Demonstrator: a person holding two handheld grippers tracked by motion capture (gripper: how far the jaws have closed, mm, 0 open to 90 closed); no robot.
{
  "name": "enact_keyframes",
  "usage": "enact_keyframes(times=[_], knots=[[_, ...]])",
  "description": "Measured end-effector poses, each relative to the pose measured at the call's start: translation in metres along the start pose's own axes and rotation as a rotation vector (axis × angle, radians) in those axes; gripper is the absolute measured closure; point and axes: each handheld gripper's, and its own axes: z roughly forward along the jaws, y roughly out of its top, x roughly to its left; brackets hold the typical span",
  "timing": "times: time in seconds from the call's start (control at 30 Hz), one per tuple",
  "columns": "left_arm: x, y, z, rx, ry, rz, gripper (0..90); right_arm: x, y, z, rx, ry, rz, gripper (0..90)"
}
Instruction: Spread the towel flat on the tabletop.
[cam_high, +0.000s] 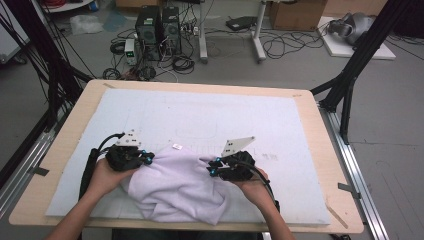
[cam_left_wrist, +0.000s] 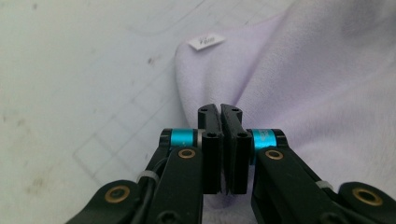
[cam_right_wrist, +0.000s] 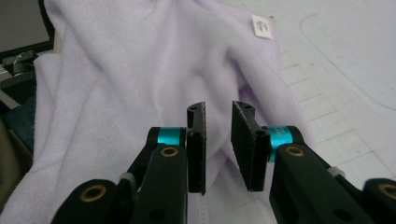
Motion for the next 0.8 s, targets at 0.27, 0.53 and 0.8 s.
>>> enact_keyframes(times=[0.27,0.53,0.8], knots=[[-0.003,0.005,0.006,-0.021,-0.055,-0.018,64.4,-0.015,-0.012,-0.003,-0.003,-0.064,0.055,65.1],[-0.006,-0.003,0.031,0.073,-0.06,0.004,76.9,-0.023,-0.016,0.039,0.101,-0.084,0.056,73.9],[-0.011,0.008,0.021,0.011,-0.048,0.021,85.0,-0.026,-0.014,0.006,0.068,-0.07,0.063,87.3]])
